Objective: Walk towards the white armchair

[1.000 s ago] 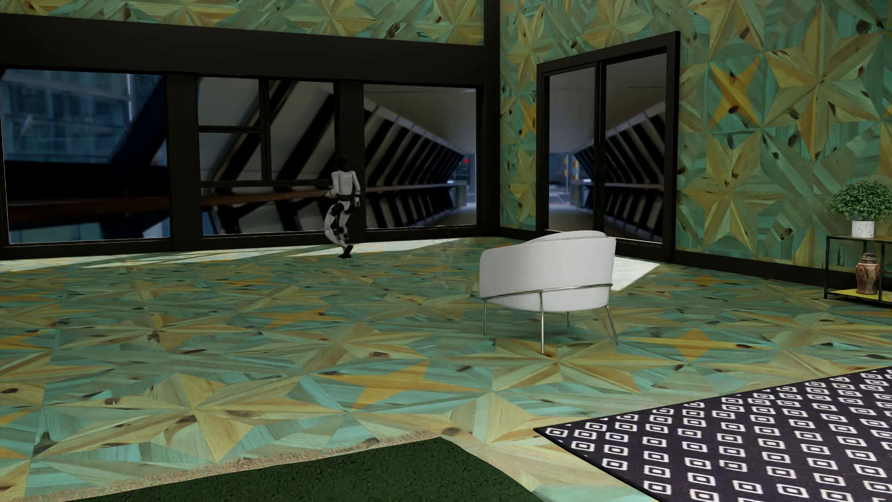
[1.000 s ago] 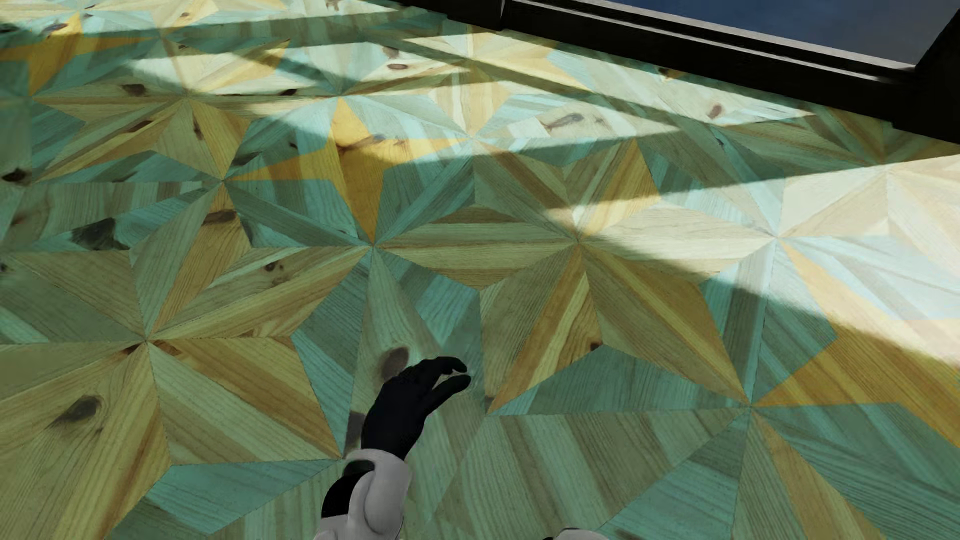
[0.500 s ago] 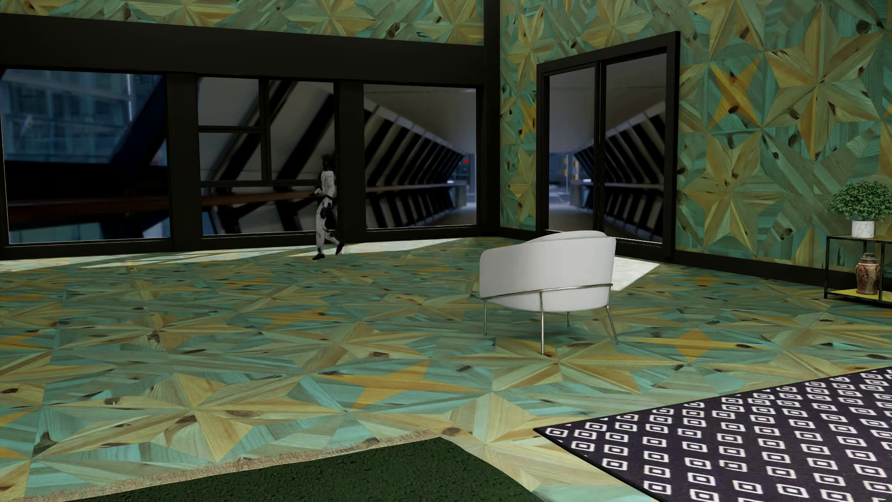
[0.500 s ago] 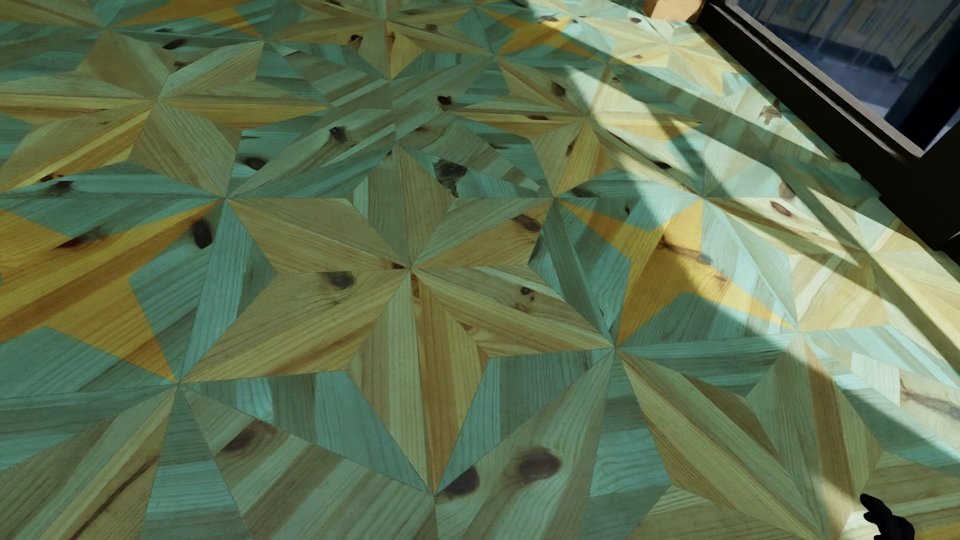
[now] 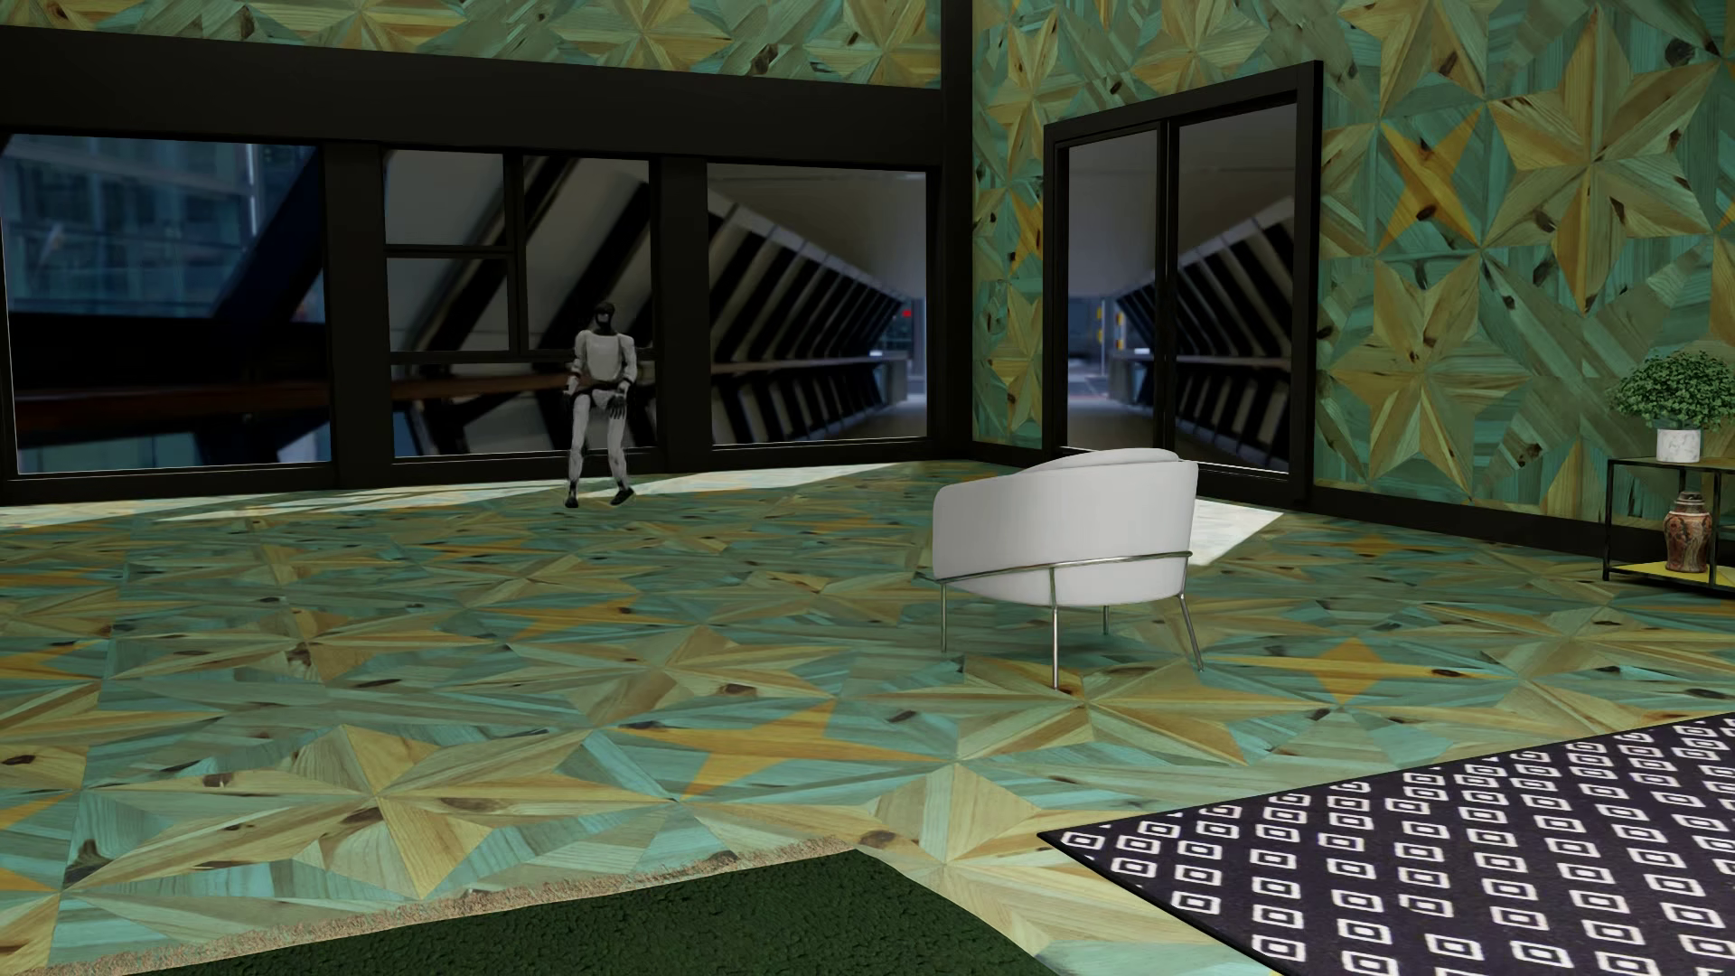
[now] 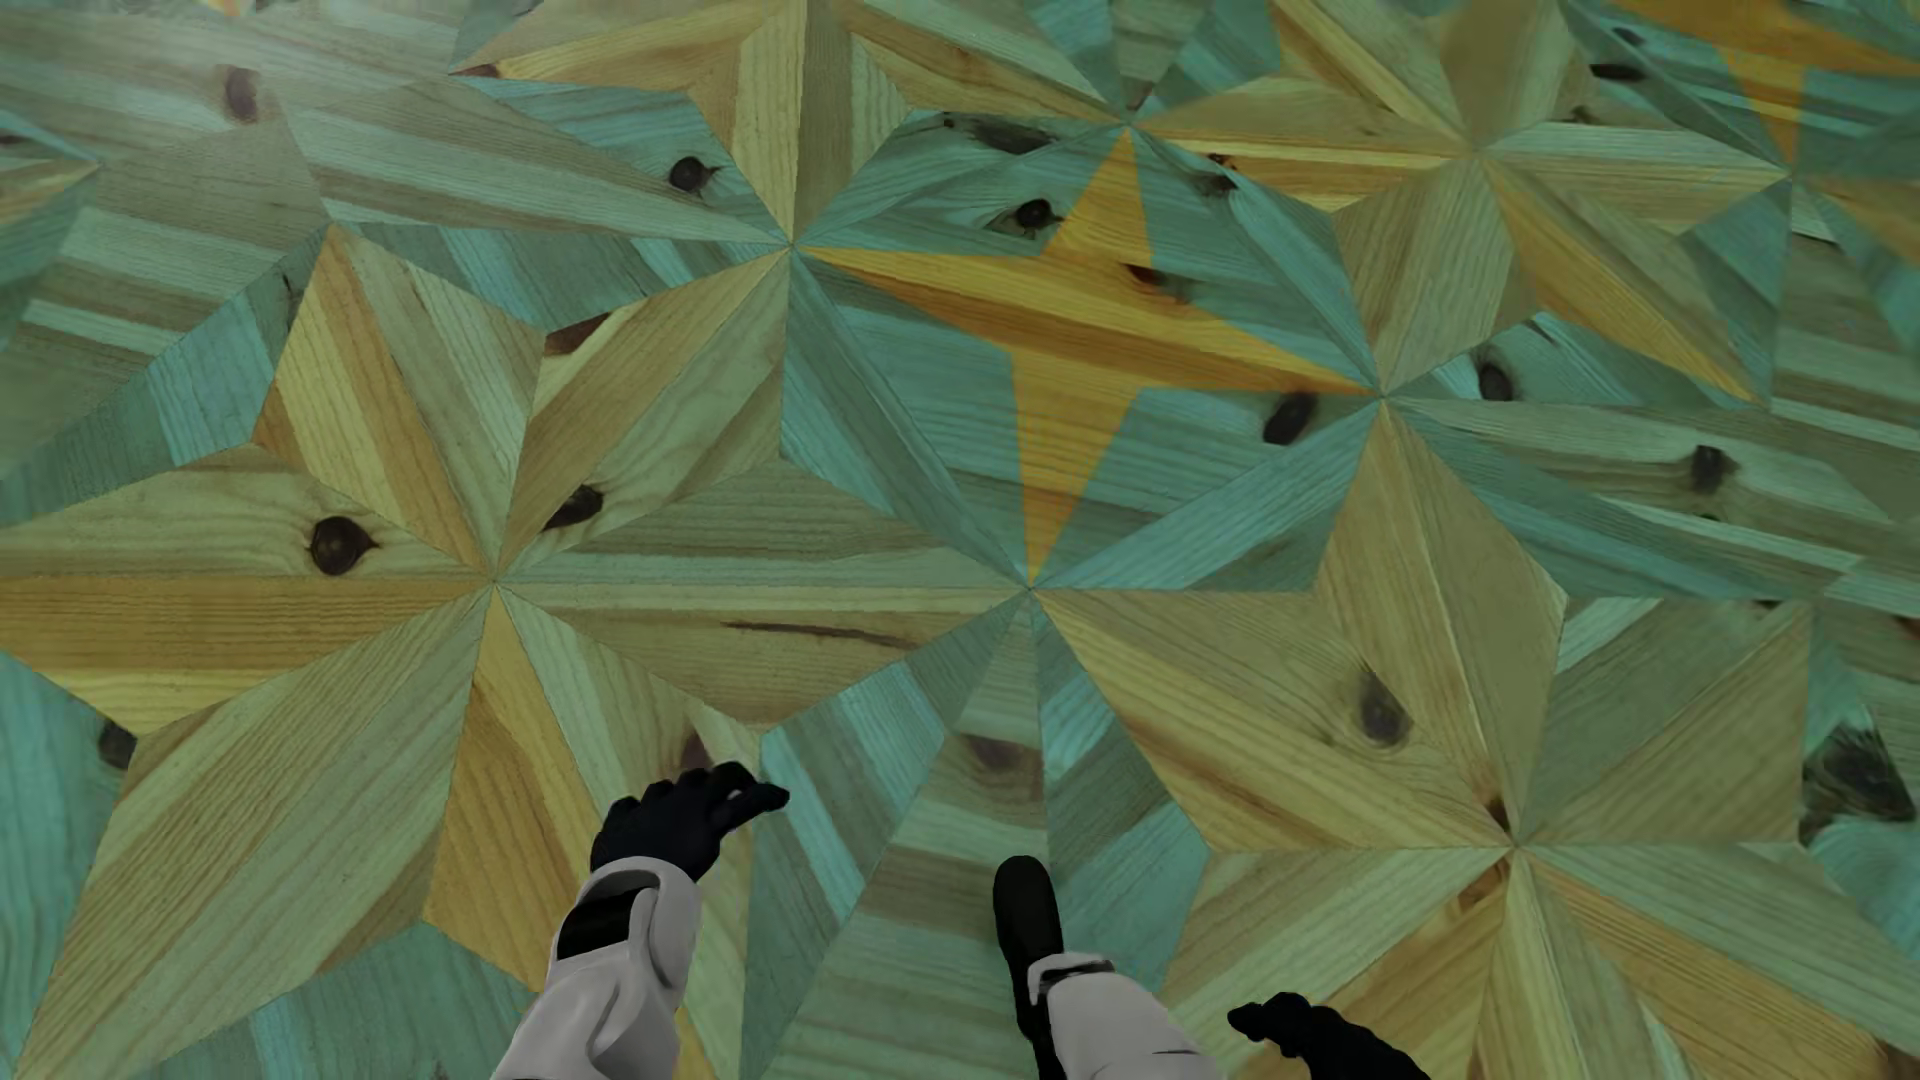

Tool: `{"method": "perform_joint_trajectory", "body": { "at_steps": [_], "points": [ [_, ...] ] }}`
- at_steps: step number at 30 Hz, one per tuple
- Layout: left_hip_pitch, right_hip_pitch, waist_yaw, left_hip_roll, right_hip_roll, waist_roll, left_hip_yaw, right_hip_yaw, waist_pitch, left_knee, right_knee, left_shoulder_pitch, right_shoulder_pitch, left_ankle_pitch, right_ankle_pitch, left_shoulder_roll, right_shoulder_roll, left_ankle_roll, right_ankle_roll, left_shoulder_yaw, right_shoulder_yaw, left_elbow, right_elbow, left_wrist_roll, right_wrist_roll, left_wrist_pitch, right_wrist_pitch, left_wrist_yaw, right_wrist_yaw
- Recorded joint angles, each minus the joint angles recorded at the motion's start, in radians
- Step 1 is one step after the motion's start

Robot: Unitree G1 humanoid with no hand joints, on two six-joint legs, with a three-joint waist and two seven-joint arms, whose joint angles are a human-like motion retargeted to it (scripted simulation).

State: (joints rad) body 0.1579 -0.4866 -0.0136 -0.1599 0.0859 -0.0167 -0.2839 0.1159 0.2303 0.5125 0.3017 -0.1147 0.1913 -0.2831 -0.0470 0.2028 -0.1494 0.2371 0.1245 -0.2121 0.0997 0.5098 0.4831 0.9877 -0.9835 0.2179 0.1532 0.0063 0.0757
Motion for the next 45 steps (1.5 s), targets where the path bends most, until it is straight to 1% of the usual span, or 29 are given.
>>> {"method": "perform_joint_trajectory", "body": {
  "at_steps": [1,2,3,4,5,7,8,10,11,12,14,16,17,19,20,21,23,25,29,32,33,35,36,37,38,39,41,42,45],
  "points": [
    [-0.026,0.023,0.000,-0.011,-0.018,0.014,-0.006,-0.033,0.003,0.160,0.079,0.011,-0.007,0.105,0.069,0.011,0.007,-0.024,-0.032,0.006,-0.033,0.050,0.052,0.005,0.020,0.041,0.032,-0.017,-0.001],
    [-0.090,0.026,0.000,-0.031,-0.054,0.028,-0.003,-0.088,0.005,0.374,0.194,0.034,-0.011,0.221,0.013,0.013,0.020,-0.181,-0.041,0.022,-0.082,0.103,0.119,0.014,0.050,0.093,0.082,-0.013,0.002],
    [-0.181,0.059,-0.003,-0.021,-0.097,0.042,0.053,-0.145,0.006,0.591,0.276,0.069,-0.016,0.363,-0.071,0.002,0.027,-0.399,-0.048,0.049,-0.128,0.146,0.194,0.021,0.073,0.154,0.138,0.004,0.008],
    [-0.278,0.121,-0.001,0.039,-0.131,0.053,0.125,-0.198,0.006,0.750,0.309,0.113,-0.030,0.407,-0.139,-0.015,0.019,-0.406,-0.051,0.086,-0.144,0.173,0.278,0.014,0.067,0.199,0.184,0.037,0.030],
    [-0.368,0.197,0.009,0.113,-0.148,0.061,0.194,-0.239,0.005,0.841,0.303,0.163,-0.057,0.347,-0.184,-0.034,-0.005,-0.331,-0.055,0.138,-0.105,0.190,0.364,-0.023,0.011,0.221,0.211,0.066,0.071],
    [-0.523,0.347,0.040,0.245,-0.158,0.070,0.331,-0.302,-0.001,0.864,0.241,0.268,-0.094,0.327,-0.235,-0.052,-0.056,-0.279,-0.057,0.231,0.022,0.215,0.428,-0.119,-0.175,0.205,0.183,0.068,0.105],
    [-0.591,0.417,0.055,0.260,-0.157,0.070,0.372,-0.331,-0.005,0.805,0.198,0.309,-0.100,0.328,-0.251,-0.048,-0.047,-0.266,-0.056,0.234,0.009,0.237,0.394,-0.132,-0.180,0.200,0.152,0.052,0.077],
    [-0.701,0.536,0.076,0.240,-0.149,0.061,0.414,-0.385,-0.013,0.571,0.119,0.381,-0.097,0.303,-0.282,-0.001,-0.003,-0.258,-0.052,0.186,-0.116,0.292,0.280,-0.077,0.003,0.162,0.073,-0.005,0.026],
    [-0.720,0.591,0.084,0.248,-0.143,0.057,0.457,-0.408,-0.013,0.387,0.083,0.401,-0.101,0.300,-0.297,0.028,0.005,-0.261,-0.046,0.135,-0.144,0.328,0.226,-0.002,0.093,0.140,0.048,-0.055,0.015],
    [-0.705,0.644,0.091,0.260,-0.136,0.054,0.529,-0.428,-0.013,0.149,0.050,0.412,-0.110,0.324,-0.315,0.050,-0.004,-0.264,-0.038,0.087,-0.130,0.360,0.176,0.082,0.135,0.120,0.032,-0.115,0.003],
    [-0.648,0.752,0.102,0.227,-0.121,0.049,0.647,-0.447,-0.009,-0.325,-0.024,0.425,-0.153,0.355,-0.328,0.042,-0.040,-0.266,-0.025,0.060,-0.057,0.385,0.113,0.190,0.110,0.104,0.043,-0.215,-0.033],
    [-0.656,0.834,0.111,0.175,-0.119,0.038,0.626,-0.472,-0.004,-0.367,-0.004,0.421,-0.174,0.344,-0.320,0.003,-0.035,-0.239,-0.010,0.095,-0.053,0.363,0.092,0.229,0.101,0.095,0.097,-0.266,-0.087],
    [-0.670,0.856,0.116,0.143,-0.132,0.027,0.583,-0.477,-0.001,-0.292,0.040,0.416,-0.162,0.399,-0.281,-0.030,-0.016,-0.136,-0.012,0.138,-0.086,0.330,0.082,0.220,0.136,0.096,0.113,-0.253,-0.106],
    [-0.659,0.831,0.123,0.126,-0.186,0.000,0.596,-0.469,0.004,-0.155,0.249,0.412,-0.119,0.458,-0.088,-0.120,0.019,-0.022,-0.044,0.233,-0.133,0.256,0.083,0.171,0.210,0.101,0.126,-0.170,-0.104],
    [-0.648,0.764,0.123,0.117,-0.244,-0.016,0.599,-0.459,0.007,-0.083,0.453,0.401,-0.101,0.395,0.010,-0.168,0.026,-0.015,-0.036,0.270,-0.128,0.234,0.099,0.141,0.222,0.110,0.133,-0.124,-0.076],
    [-0.615,0.663,0.114,0.098,-0.290,-0.033,0.594,-0.412,0.008,-0.050,0.662,0.374,-0.086,0.334,0.128,-0.208,0.023,-0.020,-0.079,0.284,-0.095,0.231,0.117,0.124,0.193,0.115,0.134,-0.077,-0.034],
    [-0.501,0.427,0.088,0.055,-0.288,-0.056,0.570,-0.269,0.008,-0.080,0.954,0.283,-0.052,0.256,0.037,-0.244,0.011,-0.041,-0.147,0.225,-0.010,0.275,0.127,0.177,0.075,0.116,0.100,0.033,0.049],
    [-0.371,0.211,0.054,0.020,-0.309,-0.064,0.530,-0.203,-0.002,-0.149,1.041,0.166,0.006,0.205,0.029,-0.261,0.034,-0.058,-0.135,0.154,0.003,0.326,0.097,0.227,0.008,0.077,0.072,0.102,0.051],
    [-0.151,-0.031,-0.010,-0.036,-0.341,-0.073,0.440,-0.251,-0.026,-0.227,0.597,-0.049,0.141,0.070,0.007,-0.250,0.089,-0.082,-0.189,0.037,-0.092,0.246,-0.009,0.176,0.063,-0.101,0.080,0.059,-0.037],
    [-0.003,0.002,-0.024,-0.036,-0.183,-0.075,0.403,-0.228,-0.035,-0.242,-0.103,-0.119,0.191,-0.049,0.025,-0.165,0.107,-0.104,-0.085,-0.073,-0.121,0.078,0.019,0.168,0.069,-0.146,0.111,0.054,-0.048],
    [0.035,0.002,-0.021,-0.027,-0.147,-0.072,0.412,-0.268,-0.036,-0.217,-0.158,-0.110,0.190,-0.080,-0.009,-0.141,0.099,-0.115,-0.042,-0.081,-0.118,0.022,0.059,0.140,0.062,-0.152,0.121,0.063,-0.027],
    [0.088,-0.002,-0.023,0.012,-0.083,-0.052,0.437,-0.230,-0.033,-0.091,-0.018,-0.053,0.177,-0.021,0.125,-0.098,0.098,-0.134,-0.186,-0.066,-0.127,-0.047,0.151,0.085,0.052,-0.126,0.169,0.068,0.024],
    [0.078,0.012,-0.024,0.044,-0.084,-0.037,0.448,-0.248,-0.029,0.045,0.078,-0.019,0.180,0.079,0.171,-0.086,0.106,-0.146,-0.217,-0.054,-0.145,-0.047,0.183,0.055,0.045,-0.108,0.185,0.055,0.025],
    [0.016,0.007,-0.025,0.092,-0.091,-0.020,0.453,-0.277,-0.024,0.263,0.203,0.010,0.189,0.205,0.095,-0.081,0.122,-0.177,-0.251,-0.037,-0.167,-0.024,0.211,0.030,0.043,-0.078,0.196,0.046,0.015],
    [-0.071,0.027,-0.024,0.142,-0.101,-0.002,0.444,-0.303,-0.021,0.503,0.300,0.039,0.197,0.337,-0.007,-0.083,0.135,-0.293,-0.242,-0.019,-0.180,0.021,0.239,0.017,0.041,-0.035,0.196,0.034,0.017],
    [-0.165,0.080,-0.021,0.186,-0.107,0.014,0.424,-0.324,-0.018,0.688,0.337,0.066,0.196,0.446,-0.086,-0.092,0.143,-0.324,-0.235,0.001,-0.189,0.077,0.264,0.013,0.045,0.020,0.183,0.014,0.011],
    [-0.356,0.229,-0.007,0.246,-0.103,0.035,0.403,-0.350,-0.015,0.868,0.302,0.131,0.149,0.345,-0.177,-0.113,0.123,-0.256,-0.218,0.056,-0.127,0.199,0.327,0.020,-0.037,0.122,0.165,0.012,-0.050],
    [-0.437,0.304,0.005,0.294,-0.096,0.039,0.422,-0.350,-0.017,0.864,0.258,0.175,0.110,0.338,-0.203,-0.121,0.112,-0.261,-0.209,0.093,-0.090,0.255,0.344,0.017,-0.084,0.161,0.145,0.017,-0.086],
    [-0.613,0.494,0.053,0.382,-0.071,0.041,0.524,-0.317,-0.025,0.569,0.141,0.346,-0.020,0.335,-0.276,-0.089,0.102,-0.231,-0.181,0.144,-0.090,0.317,0.298,0.028,-0.005,0.143,-0.011,-0.056,-0.086]
  ]
}}
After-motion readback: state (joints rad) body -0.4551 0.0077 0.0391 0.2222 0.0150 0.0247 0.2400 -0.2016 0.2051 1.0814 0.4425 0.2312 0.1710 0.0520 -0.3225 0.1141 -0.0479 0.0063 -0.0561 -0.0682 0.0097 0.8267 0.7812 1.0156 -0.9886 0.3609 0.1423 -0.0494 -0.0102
